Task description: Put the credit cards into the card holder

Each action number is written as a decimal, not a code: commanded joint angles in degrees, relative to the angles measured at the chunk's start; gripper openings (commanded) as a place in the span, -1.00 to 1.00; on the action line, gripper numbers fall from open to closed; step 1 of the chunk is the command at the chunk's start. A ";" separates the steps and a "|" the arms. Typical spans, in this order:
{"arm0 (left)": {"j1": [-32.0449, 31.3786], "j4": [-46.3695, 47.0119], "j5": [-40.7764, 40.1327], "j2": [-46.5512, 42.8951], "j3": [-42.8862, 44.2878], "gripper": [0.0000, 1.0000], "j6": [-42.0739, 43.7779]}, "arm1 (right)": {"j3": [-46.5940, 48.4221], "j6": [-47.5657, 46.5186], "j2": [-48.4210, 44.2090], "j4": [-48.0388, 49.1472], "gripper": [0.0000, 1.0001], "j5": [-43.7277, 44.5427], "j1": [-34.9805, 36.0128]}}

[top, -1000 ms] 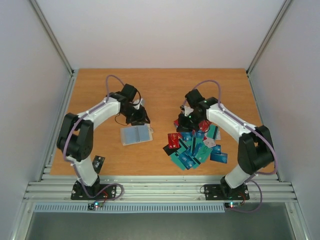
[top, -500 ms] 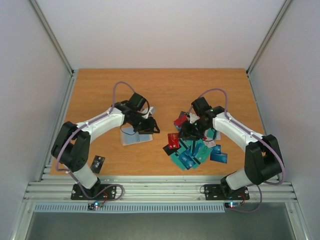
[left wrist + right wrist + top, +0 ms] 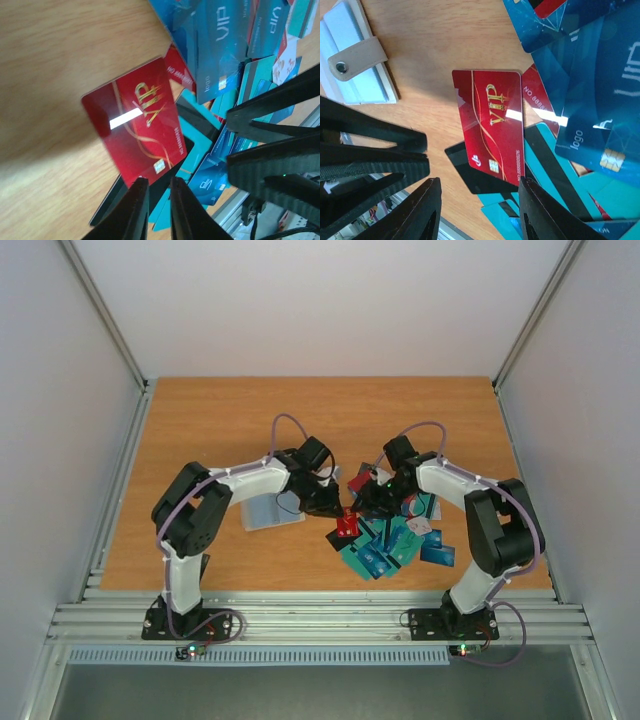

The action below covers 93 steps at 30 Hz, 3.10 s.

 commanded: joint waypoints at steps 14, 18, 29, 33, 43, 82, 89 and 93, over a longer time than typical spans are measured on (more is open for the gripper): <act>-1.62 0.45 0.26 7.03 4.77 -0.94 0.99 | -0.10 -2.22 5.44 4.56 -0.13 -3.98 -1.74; -1.78 -1.05 -1.14 7.65 4.49 -0.98 2.31 | -0.64 -1.72 6.41 5.80 -0.13 -4.70 -1.75; -2.14 -0.74 -2.29 9.43 1.49 -0.99 4.18 | -1.29 -1.93 9.75 7.25 -0.13 -4.68 -1.75; -2.16 -0.99 -2.59 10.32 1.39 -0.99 4.95 | -1.46 -2.36 10.87 7.88 -0.14 -5.89 -1.75; -2.17 -0.64 -2.18 10.67 0.93 -0.99 5.68 | -2.11 -2.08 10.85 10.16 -0.19 -11.59 -1.75; -2.12 -5.74 -4.73 4.60 1.67 -0.93 8.68 | -0.76 -5.83 7.75 5.40 -0.24 -3.36 -1.16; -2.19 -5.65 -4.18 8.66 2.58 -0.93 9.32 | 1.16 -5.88 11.12 6.07 -0.25 -3.67 0.69; -2.10 -5.42 -3.69 10.30 2.75 -0.93 9.61 | 0.85 -5.73 12.14 7.10 -0.26 -4.38 1.54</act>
